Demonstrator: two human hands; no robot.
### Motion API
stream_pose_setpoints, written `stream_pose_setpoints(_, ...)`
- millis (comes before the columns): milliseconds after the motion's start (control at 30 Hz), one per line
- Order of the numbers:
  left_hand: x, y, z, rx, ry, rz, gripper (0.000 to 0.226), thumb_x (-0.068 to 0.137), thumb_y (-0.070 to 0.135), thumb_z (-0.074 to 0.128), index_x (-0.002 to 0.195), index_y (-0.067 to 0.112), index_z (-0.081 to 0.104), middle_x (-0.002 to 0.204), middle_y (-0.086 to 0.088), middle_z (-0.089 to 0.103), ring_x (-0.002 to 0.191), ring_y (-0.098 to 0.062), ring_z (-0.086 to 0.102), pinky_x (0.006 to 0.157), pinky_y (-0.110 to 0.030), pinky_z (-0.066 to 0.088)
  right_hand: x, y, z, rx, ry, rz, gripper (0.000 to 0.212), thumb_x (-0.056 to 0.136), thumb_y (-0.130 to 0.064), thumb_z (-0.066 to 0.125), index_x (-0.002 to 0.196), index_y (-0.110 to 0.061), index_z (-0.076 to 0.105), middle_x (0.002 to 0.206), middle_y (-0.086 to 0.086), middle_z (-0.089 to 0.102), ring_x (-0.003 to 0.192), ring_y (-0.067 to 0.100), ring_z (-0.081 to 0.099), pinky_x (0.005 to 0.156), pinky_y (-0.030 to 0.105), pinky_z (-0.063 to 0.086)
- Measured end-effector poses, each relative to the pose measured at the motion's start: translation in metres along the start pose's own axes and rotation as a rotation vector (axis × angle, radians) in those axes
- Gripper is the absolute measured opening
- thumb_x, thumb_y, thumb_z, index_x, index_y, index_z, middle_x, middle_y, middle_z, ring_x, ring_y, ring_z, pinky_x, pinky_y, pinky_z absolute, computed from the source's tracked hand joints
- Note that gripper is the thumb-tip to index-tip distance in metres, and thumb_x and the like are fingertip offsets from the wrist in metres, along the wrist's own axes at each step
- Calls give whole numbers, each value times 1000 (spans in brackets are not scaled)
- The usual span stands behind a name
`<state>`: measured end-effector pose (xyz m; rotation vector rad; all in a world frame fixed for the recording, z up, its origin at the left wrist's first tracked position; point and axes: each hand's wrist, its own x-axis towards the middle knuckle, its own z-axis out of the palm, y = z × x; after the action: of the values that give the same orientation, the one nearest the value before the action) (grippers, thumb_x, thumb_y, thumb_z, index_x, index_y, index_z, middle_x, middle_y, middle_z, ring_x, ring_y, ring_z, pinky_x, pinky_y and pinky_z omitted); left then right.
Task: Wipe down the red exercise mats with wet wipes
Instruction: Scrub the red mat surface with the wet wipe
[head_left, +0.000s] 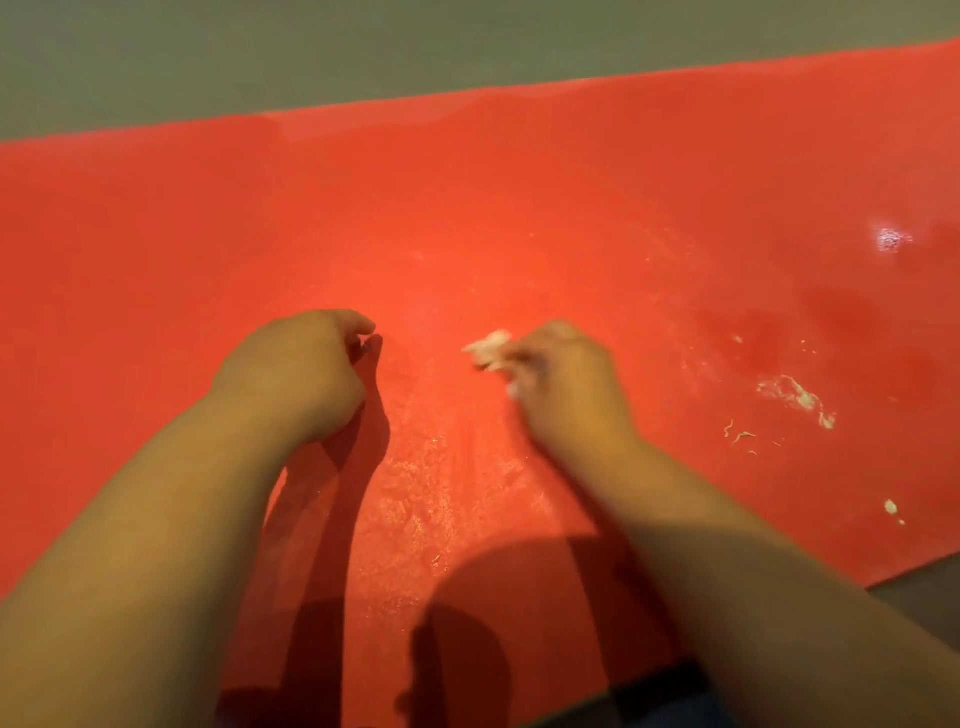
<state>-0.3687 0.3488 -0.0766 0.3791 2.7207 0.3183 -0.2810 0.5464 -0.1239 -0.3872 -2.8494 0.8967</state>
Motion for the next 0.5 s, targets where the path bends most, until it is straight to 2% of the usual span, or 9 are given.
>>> stream_pose_setpoints(67, 5, -1, 4, -29, 5, -9, 53, 81, 12, 65, 130, 30, 56, 124, -5, 60, 108, -29, 58, 85, -33, 47, 25, 27, -23, -96, 142, 177, 23, 84, -5, 61, 101, -11, 73, 99, 14, 63, 92, 31, 59, 76, 27, 35)
stream_pose_setpoints(133, 9, 1, 8, -13, -5, 6, 54, 80, 9, 65, 130, 28, 56, 121, -9, 55, 108, -31, 56, 85, -35, 46, 37, 28, -26, -91, 216, 281, 26, 85, -2, 56, 104, -10, 72, 105, 14, 63, 96, 30, 60, 77, 21, 35)
stream_pose_setpoints(200, 11, 2, 10, -16, 4, 2, 52, 81, 11, 64, 129, 28, 56, 118, -9, 52, 107, -31, 55, 86, -36, 45, 28, 3, -7, -18, 184, 186, 34, 82, 6, 54, 103, -13, 73, 106, 9, 64, 96, 22, 61, 79, 7, 33)
stream_pose_setpoints(233, 12, 1, 11, -15, 10, 1, 51, 81, 11, 64, 129, 28, 56, 117, -9, 51, 108, -31, 55, 87, -36, 45, 18, -12, 5, 16, 150, 104, 34, 82, 6, 55, 101, -15, 73, 104, 6, 65, 94, 17, 60, 80, 5, 31)
stream_pose_setpoints(300, 12, 0, 12, -3, 21, 12, 50, 81, 12, 64, 128, 28, 57, 116, -10, 51, 108, -31, 54, 87, -35, 44, -10, -32, 23, 47, 47, -62, 26, 84, 0, 59, 96, -17, 74, 96, 2, 62, 87, 11, 56, 80, 9, 33)
stream_pose_setpoints(400, 11, 1, 11, 4, 26, 19, 48, 81, 13, 64, 126, 29, 58, 115, -10, 51, 108, -31, 54, 87, -35, 44, -29, -22, 15, 31, -84, -188, 17, 88, -10, 60, 97, -13, 73, 89, 2, 59, 83, 19, 57, 77, 28, 46)
stream_pose_setpoints(433, 10, 2, 12, 5, 26, 15, 48, 81, 13, 63, 126, 30, 58, 116, -10, 50, 108, -31, 54, 87, -36, 44, -23, -11, 4, -18, -80, -171, 17, 88, -11, 59, 98, -13, 73, 90, 4, 59, 83, 22, 57, 77, 31, 46)
stream_pose_setpoints(500, 8, 6, 13, 18, 26, 12, 48, 81, 13, 61, 125, 32, 58, 116, -9, 49, 108, -32, 53, 86, -36, 45, 0, 19, -18, -148, 23, -24, 20, 88, -9, 56, 100, -11, 72, 94, 11, 59, 88, 29, 57, 80, 34, 41)
